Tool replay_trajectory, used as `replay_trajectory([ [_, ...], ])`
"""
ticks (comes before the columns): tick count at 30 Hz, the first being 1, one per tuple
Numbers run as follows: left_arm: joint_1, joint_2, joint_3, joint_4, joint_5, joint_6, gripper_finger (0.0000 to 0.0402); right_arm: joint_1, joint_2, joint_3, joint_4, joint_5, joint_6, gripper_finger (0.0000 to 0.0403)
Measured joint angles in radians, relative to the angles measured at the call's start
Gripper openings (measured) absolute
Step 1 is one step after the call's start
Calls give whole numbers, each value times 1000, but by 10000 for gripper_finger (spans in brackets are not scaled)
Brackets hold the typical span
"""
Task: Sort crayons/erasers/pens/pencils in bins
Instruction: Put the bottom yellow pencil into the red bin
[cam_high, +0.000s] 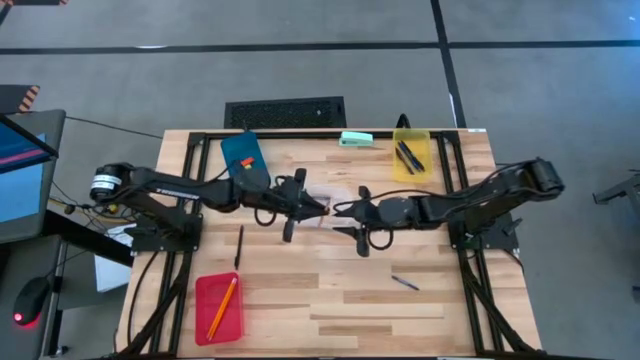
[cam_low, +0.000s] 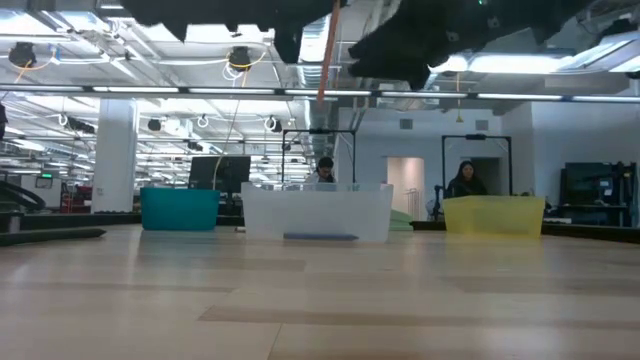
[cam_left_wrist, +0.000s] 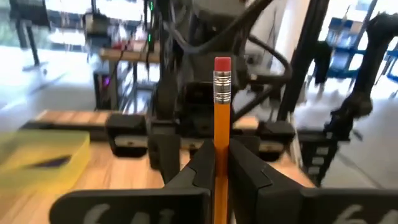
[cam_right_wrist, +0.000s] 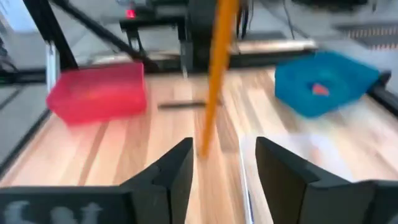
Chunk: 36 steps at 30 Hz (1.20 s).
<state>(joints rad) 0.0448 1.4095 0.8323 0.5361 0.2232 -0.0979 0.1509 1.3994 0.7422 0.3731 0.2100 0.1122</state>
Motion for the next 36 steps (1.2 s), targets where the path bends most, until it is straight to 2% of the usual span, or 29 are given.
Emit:
replay_trajectory([
  [4, -43, -41, 54, -193, -79, 39, 7, 24, -20, -4, -116, 41, -10, 172],
  [8, -100, -91, 72, -321, -176, 28, 7, 69, -22, -61, -112, 173, -39, 111],
  [14, -239, -173, 72, -543, -436, -62, 7, 91, -21, -232, 105, 216, -7, 13],
  [19, -383, -208, 71, -750, -616, -259, 7, 76, -21, -335, 314, 215, -19, 17],
  [23, -497, -219, 71, -910, -657, -494, 7, 65, -21, -352, 354, 214, -31, 14],
  [30, -660, -219, 71, -1131, -672, -776, 7, 97, -21, -347, 374, 212, -8, 6],
  [36, -781, -219, 71, -1208, -648, -892, 7, 124, -21, -294, 369, 213, -16, 3],
])
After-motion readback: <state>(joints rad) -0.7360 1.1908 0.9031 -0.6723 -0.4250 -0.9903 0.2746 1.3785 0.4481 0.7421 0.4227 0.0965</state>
